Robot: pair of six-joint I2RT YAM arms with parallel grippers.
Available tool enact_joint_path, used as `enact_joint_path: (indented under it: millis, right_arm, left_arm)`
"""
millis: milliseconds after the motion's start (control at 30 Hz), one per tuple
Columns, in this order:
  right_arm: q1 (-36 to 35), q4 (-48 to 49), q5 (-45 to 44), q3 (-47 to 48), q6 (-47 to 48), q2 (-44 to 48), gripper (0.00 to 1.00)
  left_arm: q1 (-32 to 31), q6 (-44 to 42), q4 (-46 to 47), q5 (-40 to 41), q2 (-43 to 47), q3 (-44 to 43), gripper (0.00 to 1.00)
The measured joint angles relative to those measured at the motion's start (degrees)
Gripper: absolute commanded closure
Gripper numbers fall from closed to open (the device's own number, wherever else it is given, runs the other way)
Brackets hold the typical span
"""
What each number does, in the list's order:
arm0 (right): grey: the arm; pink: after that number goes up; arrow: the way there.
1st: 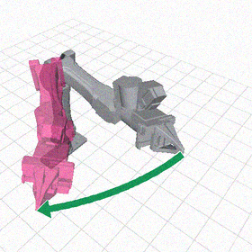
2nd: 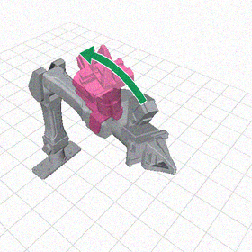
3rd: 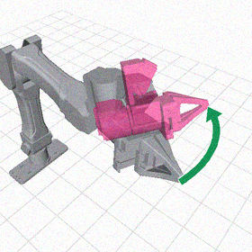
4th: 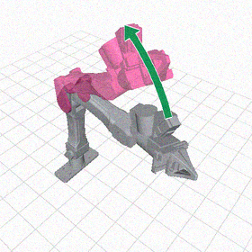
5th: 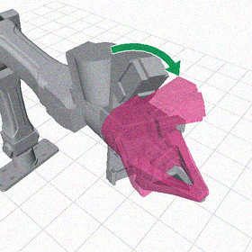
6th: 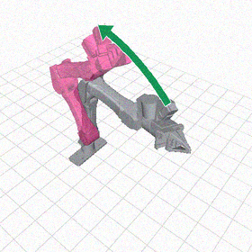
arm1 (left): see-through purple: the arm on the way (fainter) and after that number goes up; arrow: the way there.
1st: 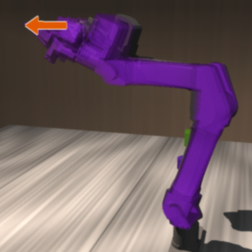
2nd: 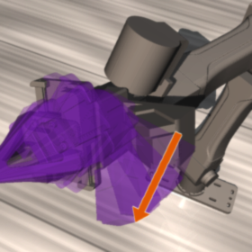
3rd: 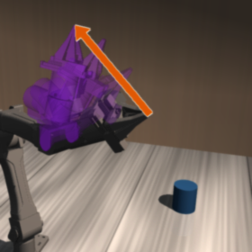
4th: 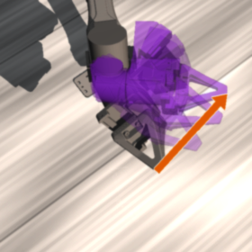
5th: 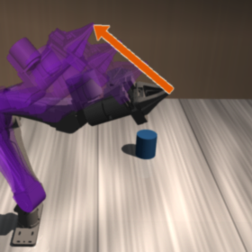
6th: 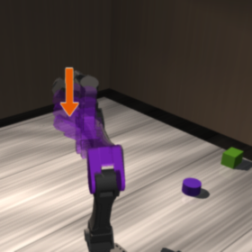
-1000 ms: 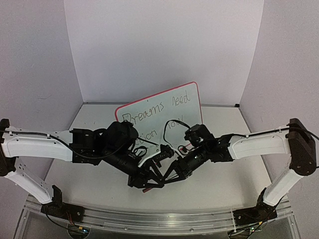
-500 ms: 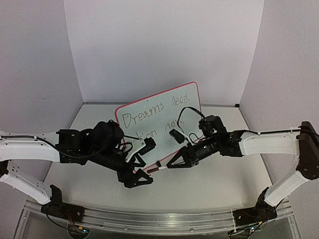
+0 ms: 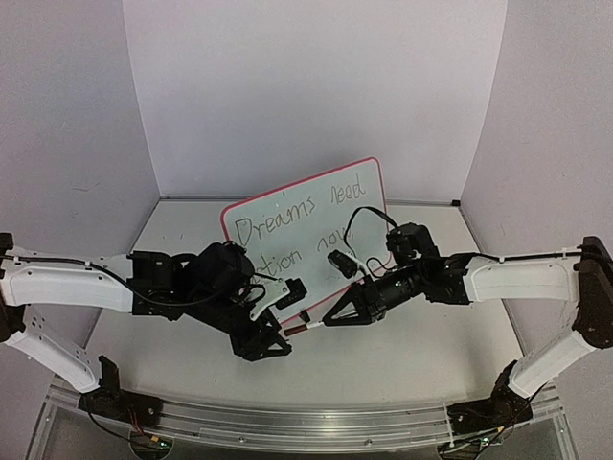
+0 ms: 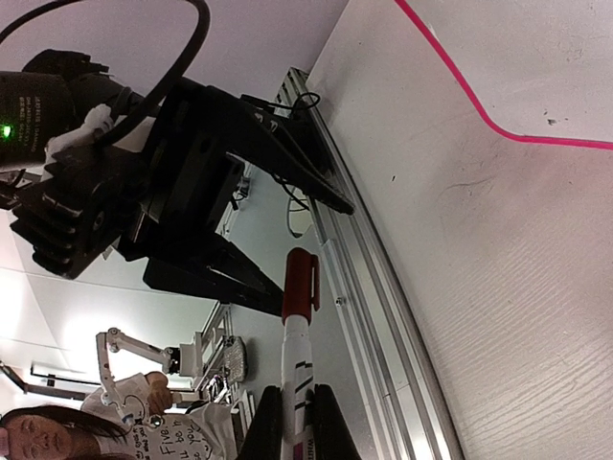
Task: Write a sentence on the whiteboard
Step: Put down the whiteboard marker at the center of the board.
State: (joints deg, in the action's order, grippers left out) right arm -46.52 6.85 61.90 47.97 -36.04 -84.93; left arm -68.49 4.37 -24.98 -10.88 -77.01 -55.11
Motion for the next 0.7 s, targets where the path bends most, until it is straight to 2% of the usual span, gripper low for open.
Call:
enact_joint_path:
  millis: [267,567,700]
  right_arm:
    - [-0.02,0.02,1.37,0.00,-0.06,0.00,1.00]
    - [-0.27,0.01,2.44,0.00,-0.21,0.00,1.00]
    - [-0.48,0.00,2.81,0.00,-0.21,-0.02,1.00]
  left_arm:
    - [0.00,-0.61,-0.09,-1.30,-1.09,-1.40,0.56]
    - [0.01,-1.36,0.25,-3.35,-1.99,-2.54,0.81]
    - [0.04,-1.58,0.56,-4.28,-2.19,-2.63,0.96]
